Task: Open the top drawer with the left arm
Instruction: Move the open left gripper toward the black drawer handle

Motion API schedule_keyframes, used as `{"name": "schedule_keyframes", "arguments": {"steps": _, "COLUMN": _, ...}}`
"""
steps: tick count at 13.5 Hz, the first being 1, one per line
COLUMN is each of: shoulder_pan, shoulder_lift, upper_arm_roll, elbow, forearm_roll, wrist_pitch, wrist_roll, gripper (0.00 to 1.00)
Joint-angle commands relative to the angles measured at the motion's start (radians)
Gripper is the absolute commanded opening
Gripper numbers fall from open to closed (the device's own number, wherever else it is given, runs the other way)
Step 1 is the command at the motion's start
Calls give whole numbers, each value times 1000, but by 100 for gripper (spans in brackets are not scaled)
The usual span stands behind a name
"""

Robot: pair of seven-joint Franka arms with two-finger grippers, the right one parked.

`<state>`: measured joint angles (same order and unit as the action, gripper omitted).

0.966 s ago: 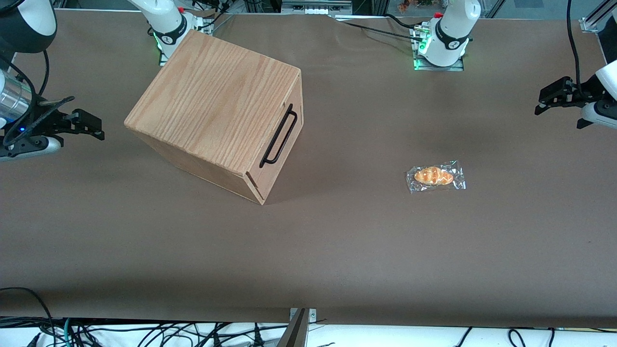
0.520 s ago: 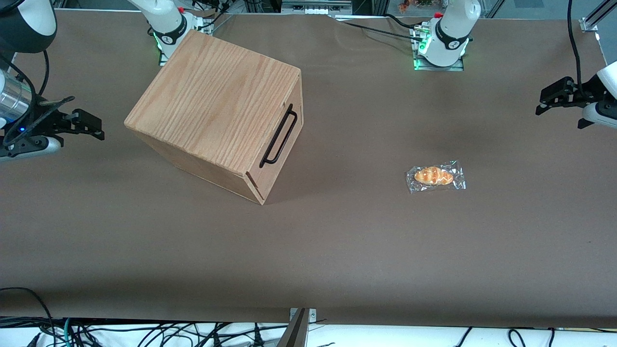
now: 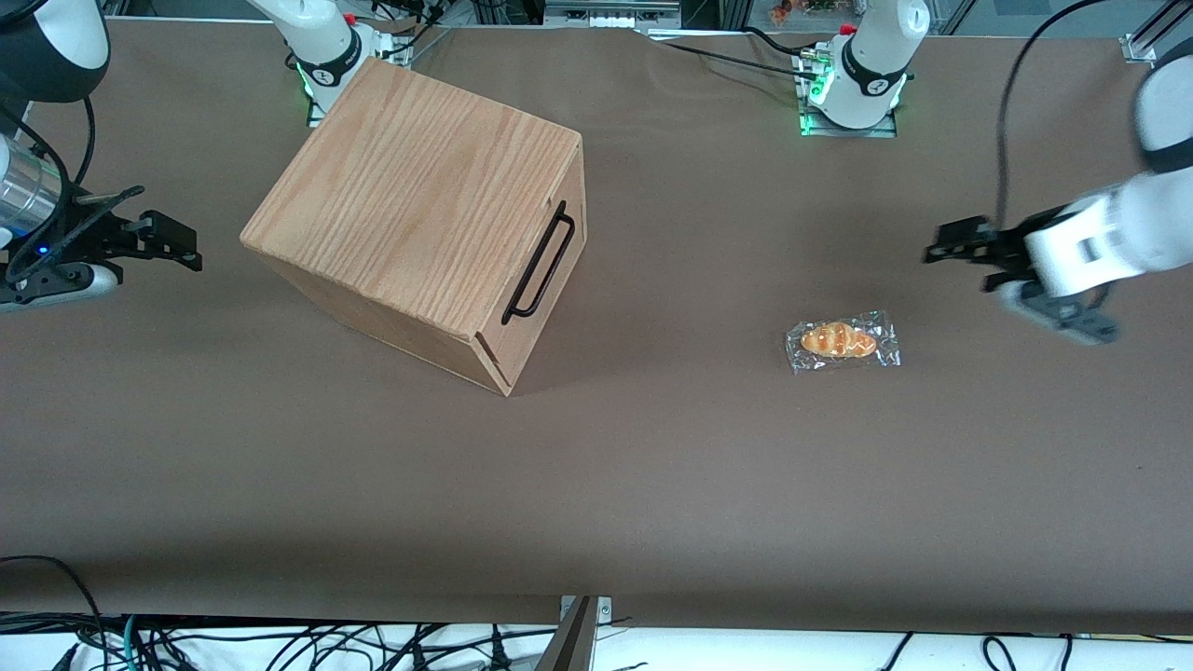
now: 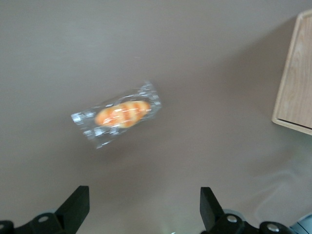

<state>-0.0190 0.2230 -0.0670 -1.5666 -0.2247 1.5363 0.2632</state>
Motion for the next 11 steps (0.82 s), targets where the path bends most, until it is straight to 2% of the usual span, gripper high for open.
{"name": "schedule_keyframes", "arguments": {"steps": 1, "shoulder_pan": -152, "shoulder_lift": 103, "upper_arm_roll": -7, "elbow": 89, "forearm_roll": -42, "wrist_pitch": -10, "wrist_roll": -102, "gripper": 100}}
{"name": "schedule_keyframes", "arguments": {"steps": 3, "shoulder_pan": -254, "shoulder_lift": 191, "upper_arm_roll": -8, "elbow": 178, "forearm_roll": -108, "wrist_pitch": 37, "wrist_roll": -171, "gripper": 100}}
{"name": "schedule_keyframes", "arguments": {"steps": 7, "shoulder_pan": -418, "shoulder_lift": 248, "upper_arm_roll": -7, "elbow": 195, "forearm_roll": -223, "wrist_pitch": 235, "wrist_roll": -297, "gripper": 100}}
{"name": "schedule_keyframes", "arguments": {"steps": 11, "shoulder_pan": -561, "shoulder_lift": 321, "upper_arm_roll": -8, "elbow": 195, "forearm_roll": -234, "wrist_pitch": 408, "wrist_roll": -393, "gripper": 100}}
